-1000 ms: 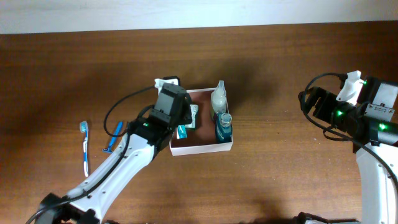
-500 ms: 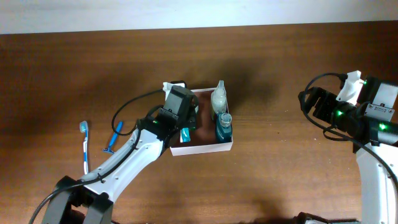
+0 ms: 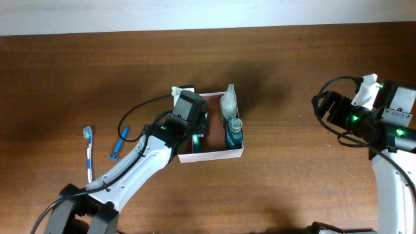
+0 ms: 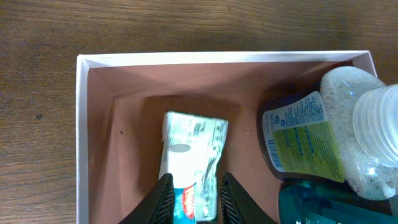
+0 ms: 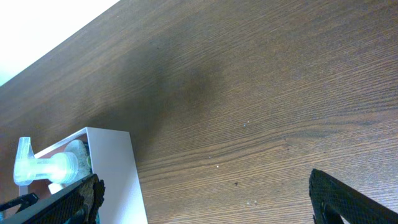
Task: Pack container
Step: 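Lower the toothpaste tube into the box beside the Dettol bar and release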
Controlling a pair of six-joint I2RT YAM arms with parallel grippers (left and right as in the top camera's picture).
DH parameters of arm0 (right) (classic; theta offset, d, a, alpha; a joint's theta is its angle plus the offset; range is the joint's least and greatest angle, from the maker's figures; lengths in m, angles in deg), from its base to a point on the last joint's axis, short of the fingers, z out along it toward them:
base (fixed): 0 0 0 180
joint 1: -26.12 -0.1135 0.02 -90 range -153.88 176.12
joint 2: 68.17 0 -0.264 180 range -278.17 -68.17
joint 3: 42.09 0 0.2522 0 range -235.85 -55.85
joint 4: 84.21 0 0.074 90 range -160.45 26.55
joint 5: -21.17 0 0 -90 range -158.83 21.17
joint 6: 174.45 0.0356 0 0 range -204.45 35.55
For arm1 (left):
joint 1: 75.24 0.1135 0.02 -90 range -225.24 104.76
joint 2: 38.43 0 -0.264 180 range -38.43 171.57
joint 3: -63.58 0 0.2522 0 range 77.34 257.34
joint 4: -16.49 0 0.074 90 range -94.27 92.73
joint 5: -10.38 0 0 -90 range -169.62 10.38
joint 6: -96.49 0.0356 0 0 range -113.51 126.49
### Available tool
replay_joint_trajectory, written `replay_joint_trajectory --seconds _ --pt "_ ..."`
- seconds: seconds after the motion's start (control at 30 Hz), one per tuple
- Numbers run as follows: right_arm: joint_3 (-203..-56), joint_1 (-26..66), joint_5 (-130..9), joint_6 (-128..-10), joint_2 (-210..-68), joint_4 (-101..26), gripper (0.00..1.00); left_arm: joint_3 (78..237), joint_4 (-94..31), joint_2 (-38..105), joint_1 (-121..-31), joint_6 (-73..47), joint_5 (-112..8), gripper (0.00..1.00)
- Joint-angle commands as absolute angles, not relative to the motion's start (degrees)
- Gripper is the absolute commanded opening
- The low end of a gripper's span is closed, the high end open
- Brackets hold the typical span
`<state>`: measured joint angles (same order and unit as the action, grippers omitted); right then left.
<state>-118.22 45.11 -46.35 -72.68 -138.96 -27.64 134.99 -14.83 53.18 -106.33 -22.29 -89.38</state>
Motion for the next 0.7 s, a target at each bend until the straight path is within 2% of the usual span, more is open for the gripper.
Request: replay_joint_trajectory --seconds 0.0,0.23,0.43,0.47,0.53,0.6,0.67 --pt "-119.2 45.3 -46.8 -72.8 -139.0 -27.8 0.98 135.4 -14.9 53.5 -106.6 -22.8 -90.9 0.27" --pt "-119.2 45.3 -46.8 -72.8 -139.0 -27.8 0.98 135.4 -17.8 49.9 -106.6 -21.7 -91.1 0.27" --pt "-119.2 45.3 -46.8 -72.8 -139.0 -27.8 0.98 135.4 -24.5 41.4 -106.6 -20.6 -91.3 0.27" --pt "-119.2 45.3 -46.8 -72.8 -139.0 -27.8 0.98 135.4 -25.0 40.6 -106.6 -20.7 -90.7 0.23" --pt "-119.2 45.3 -46.8 -72.8 -139.0 -27.8 0.98 135.4 -24.7 40.7 -106.6 -20.7 -89.3 0.07" --pt "-119.2 45.3 -46.8 -72.8 -139.0 -27.8 0.98 135.4 -24.5 41.9 -106.6 -20.7 -89.8 0.0" --pt "-119.2 45.3 -46.8 -72.8 -139.0 -27.8 0.98 135.4 -23.4 43.6 -106.6 -20.7 -89.8 0.0"
